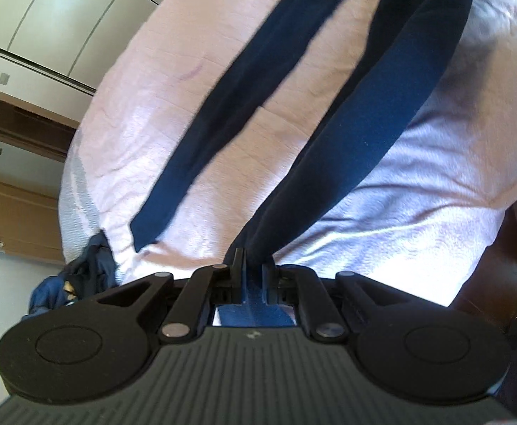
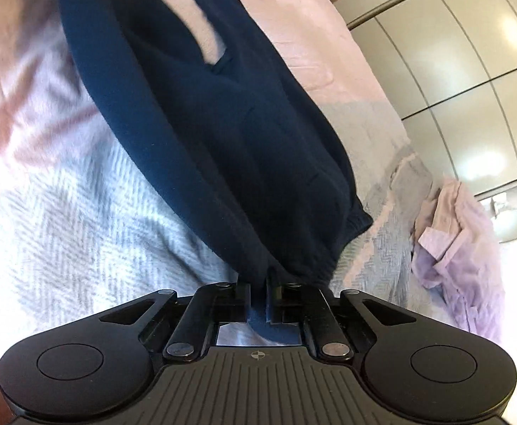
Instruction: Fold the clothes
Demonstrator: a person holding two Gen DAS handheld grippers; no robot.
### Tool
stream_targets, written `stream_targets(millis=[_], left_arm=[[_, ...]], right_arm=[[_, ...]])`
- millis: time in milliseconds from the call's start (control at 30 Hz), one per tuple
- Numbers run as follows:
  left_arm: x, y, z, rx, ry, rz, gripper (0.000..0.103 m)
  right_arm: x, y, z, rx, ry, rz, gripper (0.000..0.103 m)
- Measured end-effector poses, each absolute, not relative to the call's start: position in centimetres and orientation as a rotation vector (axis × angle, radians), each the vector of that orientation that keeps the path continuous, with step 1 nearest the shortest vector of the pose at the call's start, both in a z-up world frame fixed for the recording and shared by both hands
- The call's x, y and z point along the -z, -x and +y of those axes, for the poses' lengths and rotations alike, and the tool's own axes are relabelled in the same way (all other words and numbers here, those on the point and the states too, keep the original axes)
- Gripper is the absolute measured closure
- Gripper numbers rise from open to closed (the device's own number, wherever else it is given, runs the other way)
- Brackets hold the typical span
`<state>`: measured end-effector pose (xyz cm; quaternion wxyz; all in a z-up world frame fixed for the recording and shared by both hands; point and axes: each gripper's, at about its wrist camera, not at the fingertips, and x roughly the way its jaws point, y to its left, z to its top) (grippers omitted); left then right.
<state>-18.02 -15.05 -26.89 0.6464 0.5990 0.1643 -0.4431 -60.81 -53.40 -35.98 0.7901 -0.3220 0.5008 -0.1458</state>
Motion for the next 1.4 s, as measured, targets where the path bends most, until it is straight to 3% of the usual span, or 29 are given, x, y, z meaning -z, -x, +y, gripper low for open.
stream_targets(millis=[300, 500, 900, 1200, 1400], left_arm=[[19.3, 11.4, -19.0, 1.105, -1.306, 0.437, 0.096], [18.2, 3.4, -25.8, 1.23, -1.292, 0.531, 0.096], [24.8, -8.2, -38.3, 1.456, -1.339, 0.799, 0.096], [30.3, -11.2, -46.0, 1.419, -1.434, 0.846, 0.096], [33.6, -11.7, -48.1, 1.315, -1.495, 0.812, 0.075]], right_arm=[[26.2, 57.6, -55.3, 0.255, 0.715, 1.086, 0.098], [25.0, 50.3, -59.6, 0.253, 0.733, 1.143, 0.098], [29.5, 39.5, -67.5, 0.225, 0.603, 1.34, 0.098], [32.7, 36.9, -72.9, 0.163, 0.474, 1.391, 0.098], [34.7, 36.9, -74.6, 0.163, 0.398, 1.367, 0.097]])
